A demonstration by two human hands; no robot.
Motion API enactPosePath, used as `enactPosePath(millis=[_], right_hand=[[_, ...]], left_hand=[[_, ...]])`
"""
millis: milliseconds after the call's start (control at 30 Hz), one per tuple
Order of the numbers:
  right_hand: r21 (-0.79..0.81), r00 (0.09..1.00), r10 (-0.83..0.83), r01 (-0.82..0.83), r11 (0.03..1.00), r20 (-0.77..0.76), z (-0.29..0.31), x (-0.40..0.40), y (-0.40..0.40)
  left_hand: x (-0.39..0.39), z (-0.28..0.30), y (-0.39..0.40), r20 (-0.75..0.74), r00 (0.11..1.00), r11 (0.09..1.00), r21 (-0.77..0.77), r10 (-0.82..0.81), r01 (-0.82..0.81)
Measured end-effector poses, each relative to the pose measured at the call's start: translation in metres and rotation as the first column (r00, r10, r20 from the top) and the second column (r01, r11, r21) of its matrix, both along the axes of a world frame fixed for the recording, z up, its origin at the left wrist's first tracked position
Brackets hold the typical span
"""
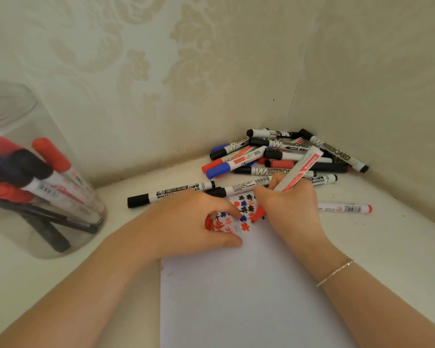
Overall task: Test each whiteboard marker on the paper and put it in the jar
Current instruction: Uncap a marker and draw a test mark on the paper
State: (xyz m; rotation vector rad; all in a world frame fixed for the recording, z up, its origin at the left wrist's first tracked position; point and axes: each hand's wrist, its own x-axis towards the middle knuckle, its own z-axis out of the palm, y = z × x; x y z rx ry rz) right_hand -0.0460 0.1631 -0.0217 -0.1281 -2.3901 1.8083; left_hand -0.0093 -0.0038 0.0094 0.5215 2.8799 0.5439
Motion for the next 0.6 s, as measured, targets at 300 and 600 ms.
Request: enactPosePath(millis=[300,600], right_hand=[[0.050,0.997,0.042,-0.039,0.998,-0.066,-0.0002,0.0034,-0.0004],[0.073,0.992,0.066,-0.058,0.996,-0.106,-0.0009,0.0070,-0.0021]], left_hand=[[0.0015,0.0032,0.0031,0.030,0.999,0.999,0.019,0.034,-0.034],[0.0025,0.0022,0.0033,0.014,0.999,0.998,0.047,0.049,-0.049]])
